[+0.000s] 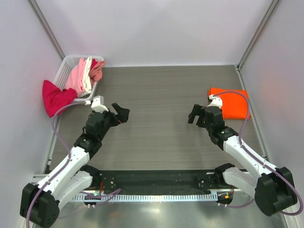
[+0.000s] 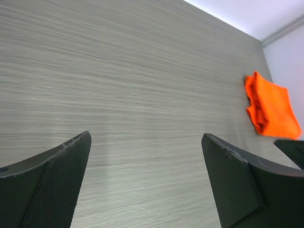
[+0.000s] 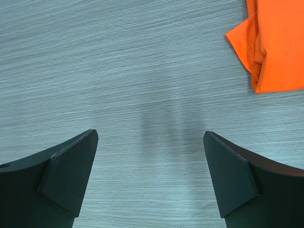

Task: Fold and stack the t-shirts
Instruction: Reset both grippers

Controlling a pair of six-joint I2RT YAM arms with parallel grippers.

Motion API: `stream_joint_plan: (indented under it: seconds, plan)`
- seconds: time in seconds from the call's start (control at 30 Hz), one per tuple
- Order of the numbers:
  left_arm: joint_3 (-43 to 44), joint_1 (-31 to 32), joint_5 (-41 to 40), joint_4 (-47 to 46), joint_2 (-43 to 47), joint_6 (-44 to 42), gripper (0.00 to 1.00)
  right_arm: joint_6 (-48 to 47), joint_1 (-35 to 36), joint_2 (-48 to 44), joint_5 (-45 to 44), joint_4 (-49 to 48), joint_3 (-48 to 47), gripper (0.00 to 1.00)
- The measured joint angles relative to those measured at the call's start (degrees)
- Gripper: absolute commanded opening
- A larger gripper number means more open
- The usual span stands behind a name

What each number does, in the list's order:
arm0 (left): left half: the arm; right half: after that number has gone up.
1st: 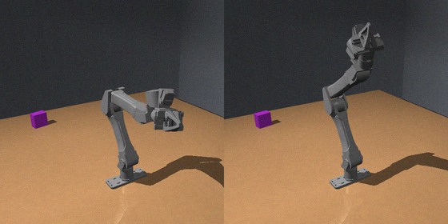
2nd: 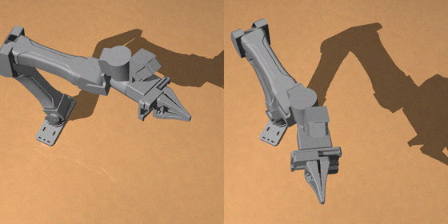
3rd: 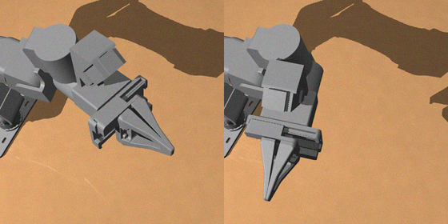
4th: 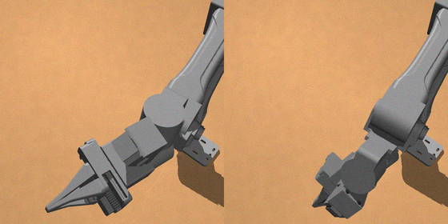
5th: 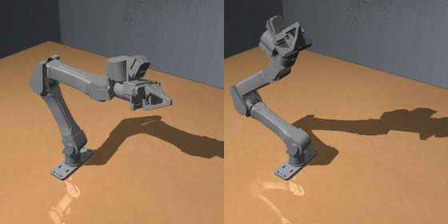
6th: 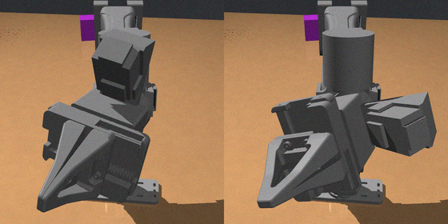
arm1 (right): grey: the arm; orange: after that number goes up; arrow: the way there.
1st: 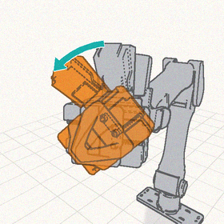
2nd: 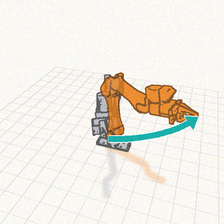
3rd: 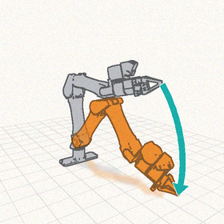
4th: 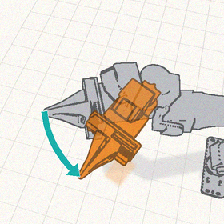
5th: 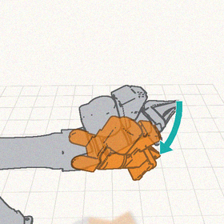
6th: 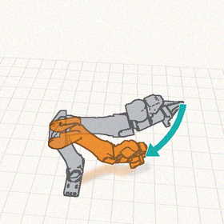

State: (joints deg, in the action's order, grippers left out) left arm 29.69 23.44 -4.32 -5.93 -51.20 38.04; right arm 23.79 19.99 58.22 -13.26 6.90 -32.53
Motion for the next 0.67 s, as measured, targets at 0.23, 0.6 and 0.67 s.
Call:
stream_joint_plan:
  seconds: [0.23,0.6,0.67]
  plan:
    - [-9.53,0.17,-6.1,-0.35,10.38,-3.45,1.0,-0.81,0.0,-5.14,-0.35,-4.59,7.19,1.0]
    - [-9.11,0.17,-5.18,0.48,7.21,-4.2,0.99,-1.18,0.0,-19.76,-0.59,-7.76,13.86,1.0]
    - [-9.11,0.17,-5.14,0.44,7.34,-4.17,1.0,-1.18,0.0,-20.17,-0.63,-8.11,14.25,1.0]
